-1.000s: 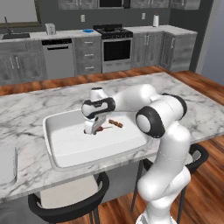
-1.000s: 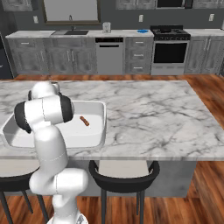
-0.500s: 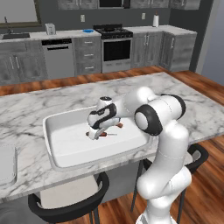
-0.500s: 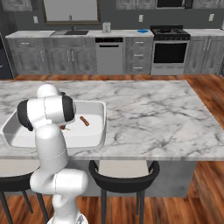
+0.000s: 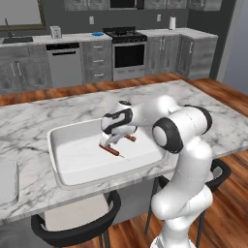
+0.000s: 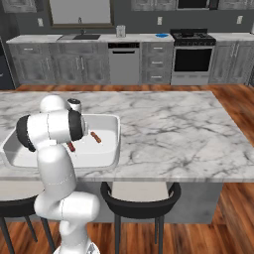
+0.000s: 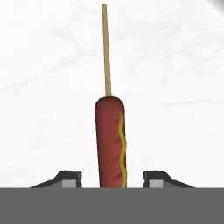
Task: Place the cold items (peach and mango) from the fridge in one tupperware on the dining counter. Place the warm items (hot dog and kebab skewer) in the stove area in another tupperware.
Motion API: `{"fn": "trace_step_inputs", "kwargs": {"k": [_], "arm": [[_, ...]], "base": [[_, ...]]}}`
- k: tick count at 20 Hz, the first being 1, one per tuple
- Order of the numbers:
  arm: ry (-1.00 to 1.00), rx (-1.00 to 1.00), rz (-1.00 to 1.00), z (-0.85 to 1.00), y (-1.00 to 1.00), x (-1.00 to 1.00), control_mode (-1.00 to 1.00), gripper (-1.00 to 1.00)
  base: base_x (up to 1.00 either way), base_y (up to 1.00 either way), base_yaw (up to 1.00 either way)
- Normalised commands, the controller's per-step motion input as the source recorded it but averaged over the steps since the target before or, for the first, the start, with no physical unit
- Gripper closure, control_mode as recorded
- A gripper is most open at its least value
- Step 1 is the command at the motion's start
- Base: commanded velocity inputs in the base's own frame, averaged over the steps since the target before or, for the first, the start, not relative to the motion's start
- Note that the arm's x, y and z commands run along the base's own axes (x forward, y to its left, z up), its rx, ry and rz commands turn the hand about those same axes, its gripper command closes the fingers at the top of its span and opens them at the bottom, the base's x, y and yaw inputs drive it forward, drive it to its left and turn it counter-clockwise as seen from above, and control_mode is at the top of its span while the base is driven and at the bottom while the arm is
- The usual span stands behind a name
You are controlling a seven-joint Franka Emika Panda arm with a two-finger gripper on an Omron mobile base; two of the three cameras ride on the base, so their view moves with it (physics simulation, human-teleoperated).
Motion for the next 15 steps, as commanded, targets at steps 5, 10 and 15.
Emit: {"fn": "trace_step_inputs", "kwargs": {"k": [5,10,15], "arm": [[-0.01,0.04,0.09,0.83,-0.55,0.05,-1.00,-1.00],[-0.11,0.00,0.15,1.00,-0.71,-0.31,-1.00,-1.00],[-0.28,0.00,0.04,0.92,-0.99,-0.94,-1.00,-1.00]], "base": [[0.00,0.00,0.00],[0.00,0.00,0.00],[0.00,0.00,0.00]]}}
